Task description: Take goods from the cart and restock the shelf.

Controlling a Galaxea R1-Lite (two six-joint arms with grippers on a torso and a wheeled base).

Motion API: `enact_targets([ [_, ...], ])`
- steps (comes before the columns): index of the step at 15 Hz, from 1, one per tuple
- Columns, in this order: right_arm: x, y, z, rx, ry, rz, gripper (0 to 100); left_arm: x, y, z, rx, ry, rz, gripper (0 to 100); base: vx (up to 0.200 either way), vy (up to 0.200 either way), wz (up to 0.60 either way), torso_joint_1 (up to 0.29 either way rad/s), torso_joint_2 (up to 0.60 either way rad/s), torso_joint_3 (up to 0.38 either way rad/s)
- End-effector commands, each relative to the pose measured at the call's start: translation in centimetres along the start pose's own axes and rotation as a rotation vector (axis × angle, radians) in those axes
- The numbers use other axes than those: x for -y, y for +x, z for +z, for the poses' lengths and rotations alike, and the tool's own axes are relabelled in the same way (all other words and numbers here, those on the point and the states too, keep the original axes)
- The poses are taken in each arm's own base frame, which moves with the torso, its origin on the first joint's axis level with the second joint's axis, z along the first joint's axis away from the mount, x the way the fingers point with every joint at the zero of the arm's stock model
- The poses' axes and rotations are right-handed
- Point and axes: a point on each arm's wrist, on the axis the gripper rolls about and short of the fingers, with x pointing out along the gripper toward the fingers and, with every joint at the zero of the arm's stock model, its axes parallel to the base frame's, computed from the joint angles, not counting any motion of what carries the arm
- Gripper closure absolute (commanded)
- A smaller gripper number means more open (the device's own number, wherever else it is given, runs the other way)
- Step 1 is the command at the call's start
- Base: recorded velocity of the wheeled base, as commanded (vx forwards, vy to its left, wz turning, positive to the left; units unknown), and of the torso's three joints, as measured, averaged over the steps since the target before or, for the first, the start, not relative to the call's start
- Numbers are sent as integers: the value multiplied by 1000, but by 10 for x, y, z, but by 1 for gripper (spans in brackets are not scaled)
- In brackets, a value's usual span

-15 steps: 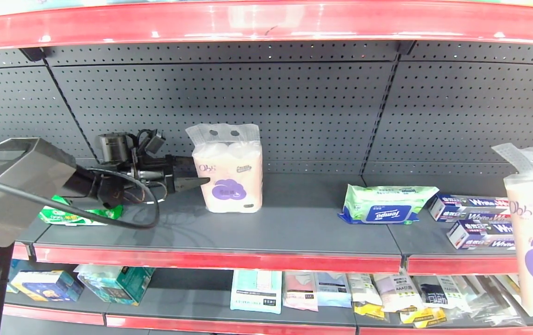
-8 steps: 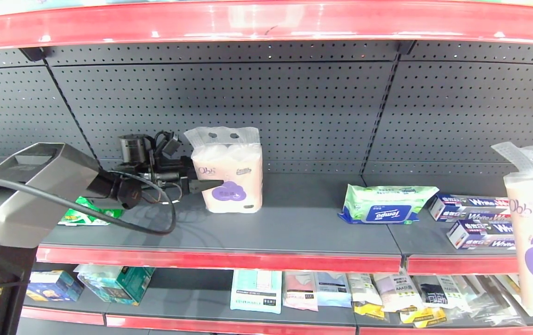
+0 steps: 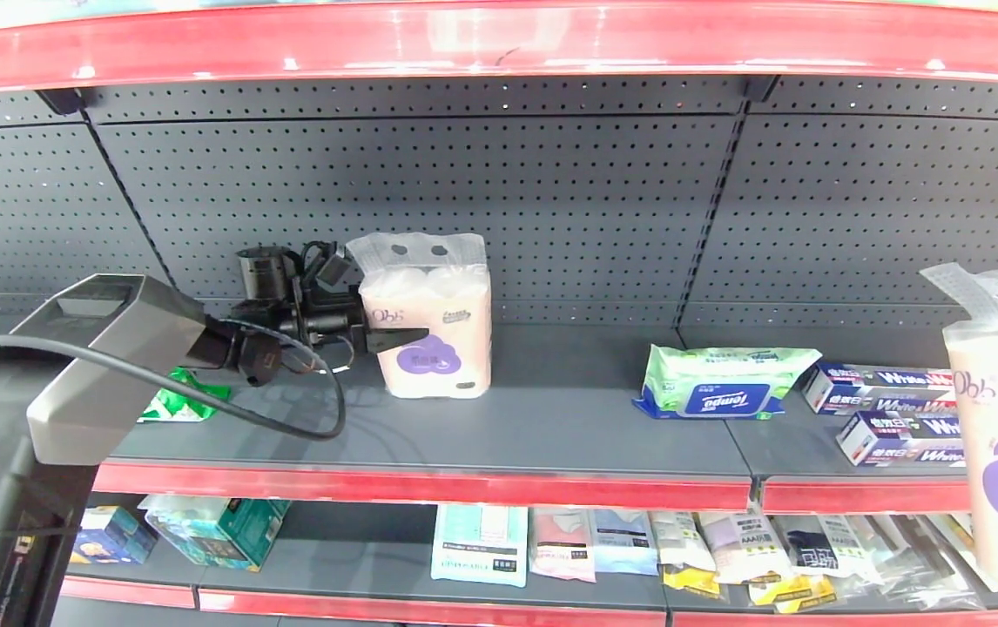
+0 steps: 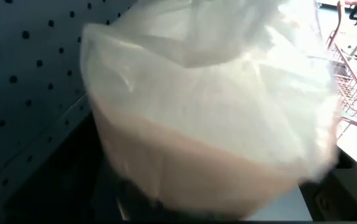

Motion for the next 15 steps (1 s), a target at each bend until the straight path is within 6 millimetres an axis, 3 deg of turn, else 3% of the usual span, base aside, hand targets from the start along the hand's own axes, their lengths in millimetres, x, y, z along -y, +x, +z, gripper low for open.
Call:
enact_targets([
  [1,0,3,2,-4,-1,2,100,0,5,-2,0,-4,-11,0,0,0,0,0,0,0],
  [11,1,8,5,-14,-2,5,100,-3,13,0,1,-43,-17,0,0,0,0,0,0,0],
  [12,1,8,6,-14,-2,5,100,-2,15,0,0,-45,-22,100,0,0,0,0,0,0],
  [15,1,9,6,-19,-3,3,100,1,15,-2,-2,-49,-24,100,0,0,0,0,0,0],
])
